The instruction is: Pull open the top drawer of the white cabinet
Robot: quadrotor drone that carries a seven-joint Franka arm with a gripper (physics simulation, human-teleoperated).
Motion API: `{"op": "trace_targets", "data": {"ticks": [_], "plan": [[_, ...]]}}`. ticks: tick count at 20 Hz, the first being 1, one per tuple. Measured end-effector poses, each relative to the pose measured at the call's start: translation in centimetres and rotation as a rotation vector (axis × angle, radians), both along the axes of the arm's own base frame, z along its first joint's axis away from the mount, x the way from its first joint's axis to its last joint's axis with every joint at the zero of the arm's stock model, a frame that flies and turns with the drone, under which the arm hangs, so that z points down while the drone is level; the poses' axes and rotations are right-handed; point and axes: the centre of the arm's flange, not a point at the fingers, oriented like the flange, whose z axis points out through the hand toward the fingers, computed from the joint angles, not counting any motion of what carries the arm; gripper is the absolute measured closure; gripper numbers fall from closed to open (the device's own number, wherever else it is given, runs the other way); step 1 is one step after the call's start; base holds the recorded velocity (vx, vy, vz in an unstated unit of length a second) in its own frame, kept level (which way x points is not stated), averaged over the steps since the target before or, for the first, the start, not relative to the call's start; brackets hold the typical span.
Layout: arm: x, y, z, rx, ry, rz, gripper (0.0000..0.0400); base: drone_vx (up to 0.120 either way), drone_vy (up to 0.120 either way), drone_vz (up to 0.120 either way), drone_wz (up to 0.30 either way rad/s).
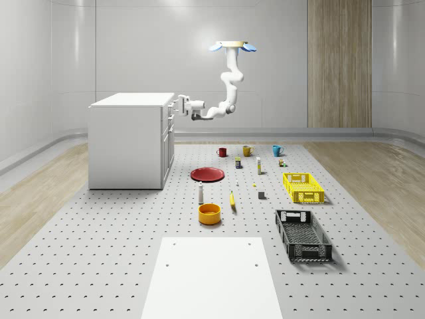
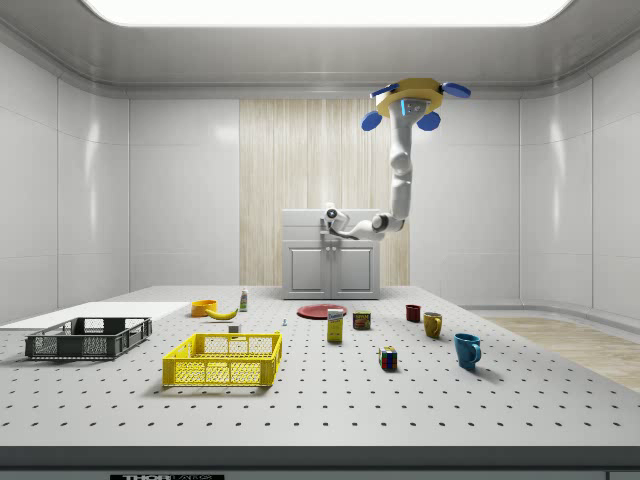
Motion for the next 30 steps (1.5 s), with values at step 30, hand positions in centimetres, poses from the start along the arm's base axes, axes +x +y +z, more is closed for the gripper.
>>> {"op": "trace_targets", "data": {"ticks": [30], "plan": [[-2.6, 3.5, 0.0, 0.010, 0.030, 0.064, 0.0100, 0.000, 0.000, 0.000, 0.000]]}}
